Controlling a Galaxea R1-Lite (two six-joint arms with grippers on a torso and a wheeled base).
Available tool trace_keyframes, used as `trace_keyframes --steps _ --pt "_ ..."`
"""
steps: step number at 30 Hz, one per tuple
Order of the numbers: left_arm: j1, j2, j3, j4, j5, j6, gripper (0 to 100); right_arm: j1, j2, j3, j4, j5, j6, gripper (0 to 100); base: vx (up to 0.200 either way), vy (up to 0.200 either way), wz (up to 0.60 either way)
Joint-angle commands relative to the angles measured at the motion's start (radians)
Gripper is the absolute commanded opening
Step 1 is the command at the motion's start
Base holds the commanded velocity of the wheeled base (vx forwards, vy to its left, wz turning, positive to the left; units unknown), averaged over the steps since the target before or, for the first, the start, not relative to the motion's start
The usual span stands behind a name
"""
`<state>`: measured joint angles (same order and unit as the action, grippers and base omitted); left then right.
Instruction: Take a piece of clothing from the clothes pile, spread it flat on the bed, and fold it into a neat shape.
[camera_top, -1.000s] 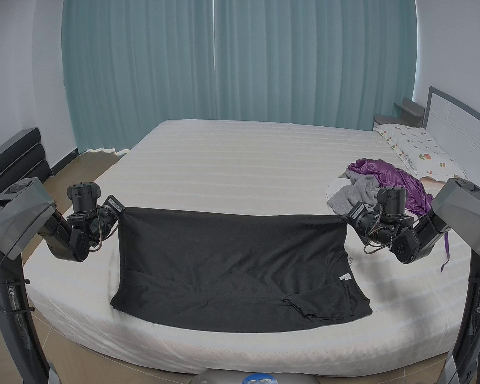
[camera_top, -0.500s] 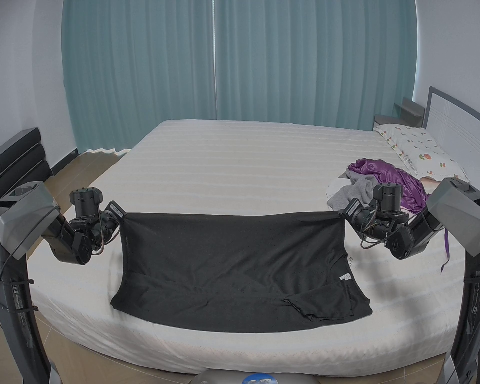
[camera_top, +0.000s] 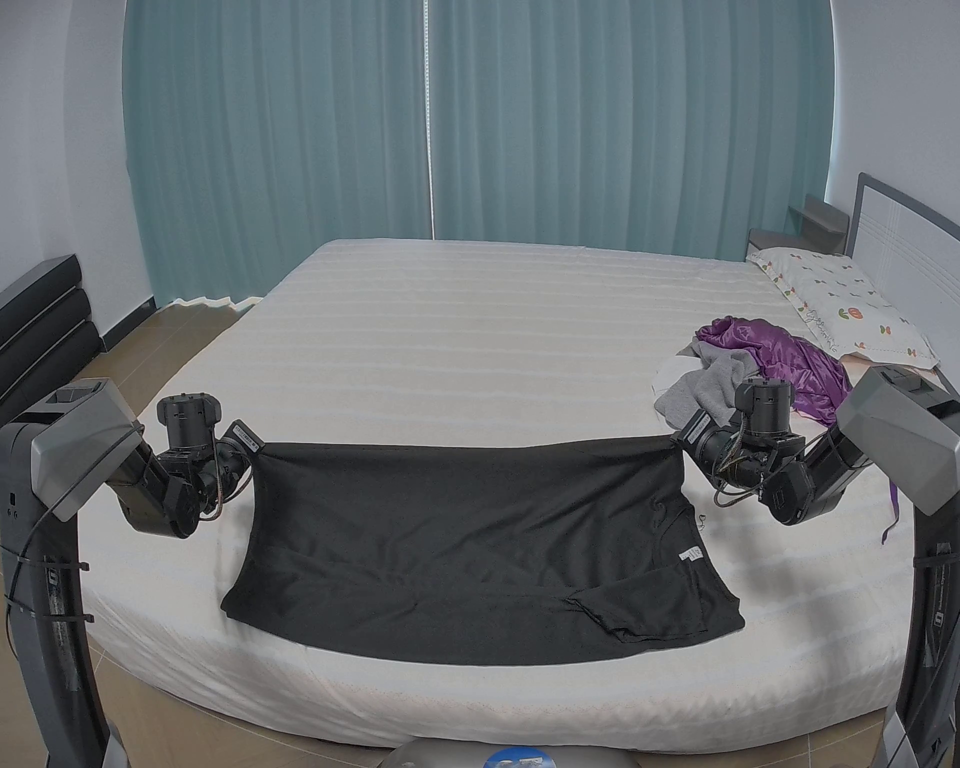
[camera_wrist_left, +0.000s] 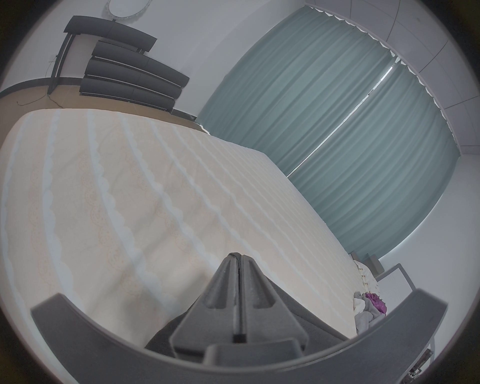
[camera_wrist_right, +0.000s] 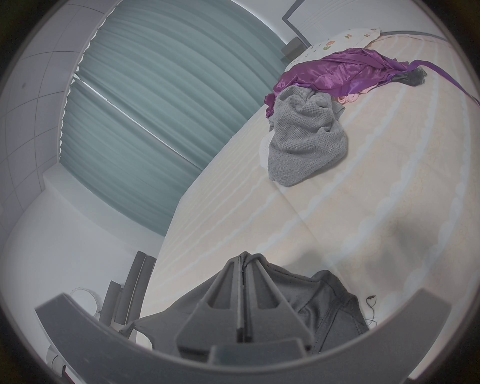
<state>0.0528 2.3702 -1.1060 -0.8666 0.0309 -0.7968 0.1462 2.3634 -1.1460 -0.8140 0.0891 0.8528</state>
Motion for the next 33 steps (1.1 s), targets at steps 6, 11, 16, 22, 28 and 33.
trace_keyframes --steps 6,11,16,22,28,33 --pt "0.004 0.000 0.052 0.003 -0.003 0.018 0 -0.004 -0.041 0.078 0.006 0.009 0.000 0 0.000 0.000 0.00" --pt "0.006 -0.043 0.129 -0.005 -0.012 0.047 0 -0.010 -0.089 0.160 0.016 0.031 0.002 0 0.000 0.000 0.00" --pt "0.006 -0.120 0.219 -0.002 -0.045 0.051 0 -0.017 -0.133 0.249 0.009 0.041 0.003 0 0.000 0.000 0.00" --pt "0.007 -0.167 0.308 -0.005 -0.046 0.071 0 -0.017 -0.182 0.359 -0.019 0.070 0.000 0 0.000 0.000 0.00" --pt "0.004 -0.169 0.385 -0.011 -0.048 0.088 0 -0.014 -0.190 0.457 -0.077 0.073 -0.040 0 0.000 0.000 0.00" --pt "0.002 -0.160 0.431 -0.012 -0.052 0.090 0 -0.011 -0.173 0.551 -0.160 0.080 -0.106 0 0.000 0.000 0.00"
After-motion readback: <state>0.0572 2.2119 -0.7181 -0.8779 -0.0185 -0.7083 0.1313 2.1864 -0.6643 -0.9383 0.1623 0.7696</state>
